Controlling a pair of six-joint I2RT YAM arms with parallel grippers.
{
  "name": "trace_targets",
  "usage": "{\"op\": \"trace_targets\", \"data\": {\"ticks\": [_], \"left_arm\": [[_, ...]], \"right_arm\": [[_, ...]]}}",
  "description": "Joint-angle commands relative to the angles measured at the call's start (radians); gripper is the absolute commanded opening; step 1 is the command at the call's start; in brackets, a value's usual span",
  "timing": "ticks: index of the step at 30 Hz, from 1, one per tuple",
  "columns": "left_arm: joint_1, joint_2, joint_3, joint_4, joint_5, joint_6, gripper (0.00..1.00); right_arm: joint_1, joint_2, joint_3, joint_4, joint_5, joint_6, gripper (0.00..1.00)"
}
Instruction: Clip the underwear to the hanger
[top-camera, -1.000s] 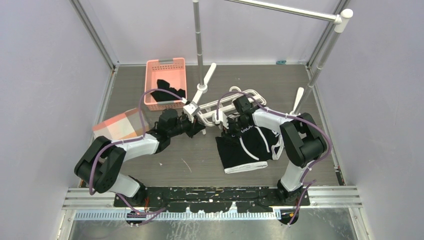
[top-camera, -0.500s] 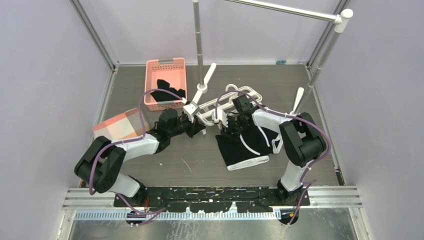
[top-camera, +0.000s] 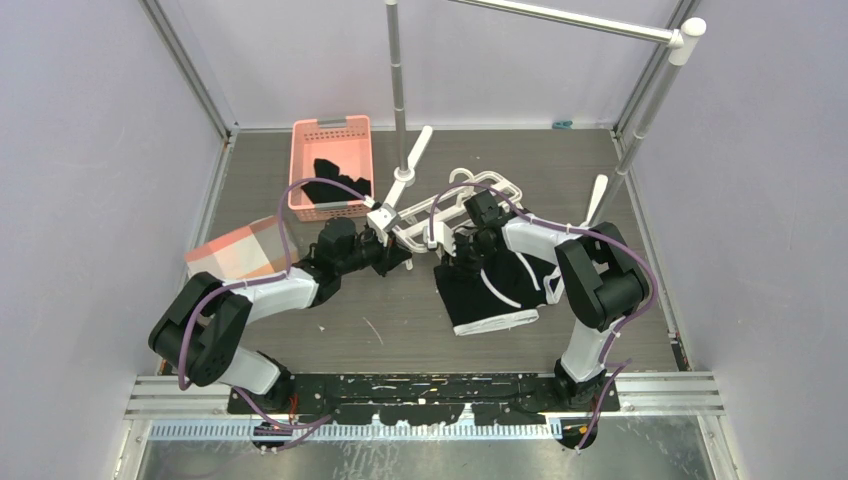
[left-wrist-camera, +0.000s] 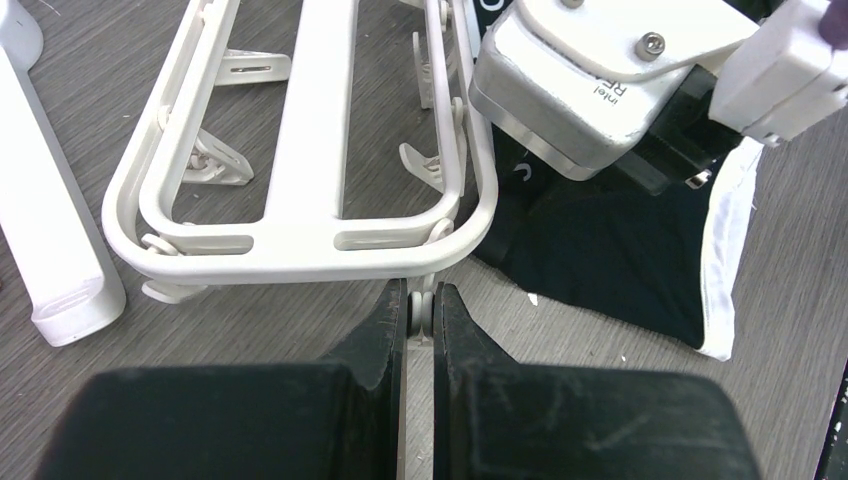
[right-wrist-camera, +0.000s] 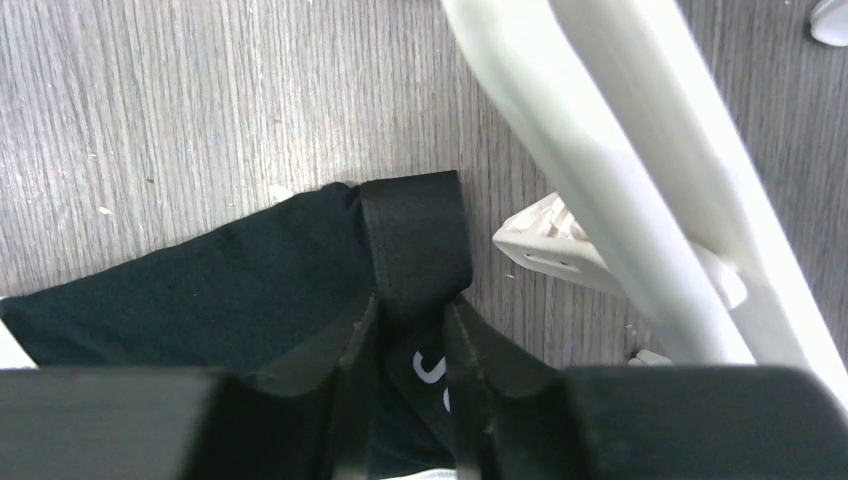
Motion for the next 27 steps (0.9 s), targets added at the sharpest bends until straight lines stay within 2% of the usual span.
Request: {"op": "trace_targets", "data": {"ticks": [1, 4, 10, 14, 17, 22, 27], "left_arm": [[-0.001, -0.017, 0.037, 0.075, 0.02, 0.006, 0.0], [-0.001, -0.019, 0.035, 0.073, 0.018, 0.007, 0.0], [-0.002, -0.024, 0.035, 0.07, 0.014, 0.006, 0.0], [-0.001, -0.026, 0.043, 0.071, 0.017, -0.007, 0.0], [-0.002, -0.029, 0.045, 0.075, 0.025, -0.013, 0.0], [-0.001, -0.043, 0.037, 0.071, 0.02, -0.013, 0.0], [-0.001, -0.046, 0.038, 0.07, 0.022, -0.014, 0.0]], "right_arm": [[0.0, 0.03, 0.007, -0.055, 0.059, -0.034, 0.27], [0.008, 0.015, 0.001, -0.079, 0.045, -0.032, 0.15], [0.02, -0.079, -0.045, -0.06, 0.009, -0.024, 0.02], [0.028, -0.197, -0.123, 0.022, -0.027, -0.012, 0.01], [0.046, -0.283, -0.203, 0.101, -0.066, -0.062, 0.01], [0.124, -0.39, -0.327, 0.289, -0.026, -0.075, 0.01], [0.151, -0.459, -0.445, 0.469, -0.022, -0.153, 0.01]]}}
